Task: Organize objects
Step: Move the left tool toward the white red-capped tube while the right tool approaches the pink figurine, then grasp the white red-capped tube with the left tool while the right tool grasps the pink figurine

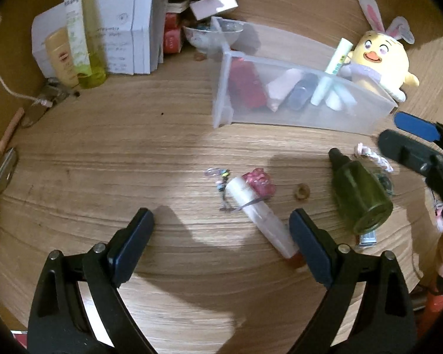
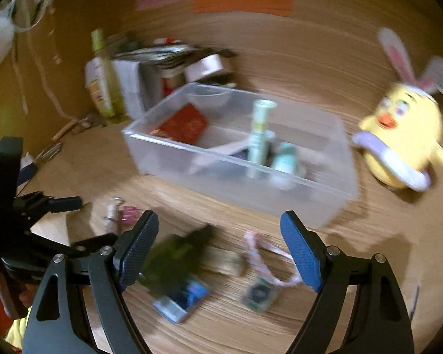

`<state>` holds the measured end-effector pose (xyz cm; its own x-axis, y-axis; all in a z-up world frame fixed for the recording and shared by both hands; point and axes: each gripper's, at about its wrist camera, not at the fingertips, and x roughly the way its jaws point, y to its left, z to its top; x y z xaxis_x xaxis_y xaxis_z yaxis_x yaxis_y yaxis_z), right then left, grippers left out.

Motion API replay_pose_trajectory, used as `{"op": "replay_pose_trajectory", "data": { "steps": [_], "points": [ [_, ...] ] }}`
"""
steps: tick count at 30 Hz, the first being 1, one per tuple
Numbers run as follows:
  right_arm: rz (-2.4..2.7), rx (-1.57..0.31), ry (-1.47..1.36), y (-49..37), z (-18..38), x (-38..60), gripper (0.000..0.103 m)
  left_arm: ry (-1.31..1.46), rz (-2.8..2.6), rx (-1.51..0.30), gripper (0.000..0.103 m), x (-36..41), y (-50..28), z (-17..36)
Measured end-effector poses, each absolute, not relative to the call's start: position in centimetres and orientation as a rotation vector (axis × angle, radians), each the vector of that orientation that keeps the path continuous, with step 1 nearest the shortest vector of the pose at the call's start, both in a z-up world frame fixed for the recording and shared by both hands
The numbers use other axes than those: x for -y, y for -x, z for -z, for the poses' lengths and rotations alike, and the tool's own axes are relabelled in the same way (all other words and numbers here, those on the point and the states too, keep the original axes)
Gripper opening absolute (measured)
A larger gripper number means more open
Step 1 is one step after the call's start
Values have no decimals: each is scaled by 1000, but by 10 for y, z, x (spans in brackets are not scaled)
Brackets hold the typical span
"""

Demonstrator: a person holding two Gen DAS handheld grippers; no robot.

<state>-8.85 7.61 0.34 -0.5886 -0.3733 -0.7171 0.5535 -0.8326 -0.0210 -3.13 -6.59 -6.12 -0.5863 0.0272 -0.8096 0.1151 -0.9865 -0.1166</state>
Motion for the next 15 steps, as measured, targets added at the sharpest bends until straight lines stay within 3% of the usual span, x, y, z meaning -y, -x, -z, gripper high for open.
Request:
{"op": "replay_pose_trajectory", "data": {
  "steps": [2, 9, 15],
  "points": [
    [2339, -367, -1014, 90, 2, -58, 80, -1397, 2744, -220, 84, 66, 29, 60],
    [2160, -415, -1146, 104, 28, -12, 46, -1365, 2775, -195, 59, 74, 20, 59],
    [2092, -457, -1177, 100, 40, 7, 41, -1334, 2795, -167, 40, 81, 14, 60]
  ]
}}
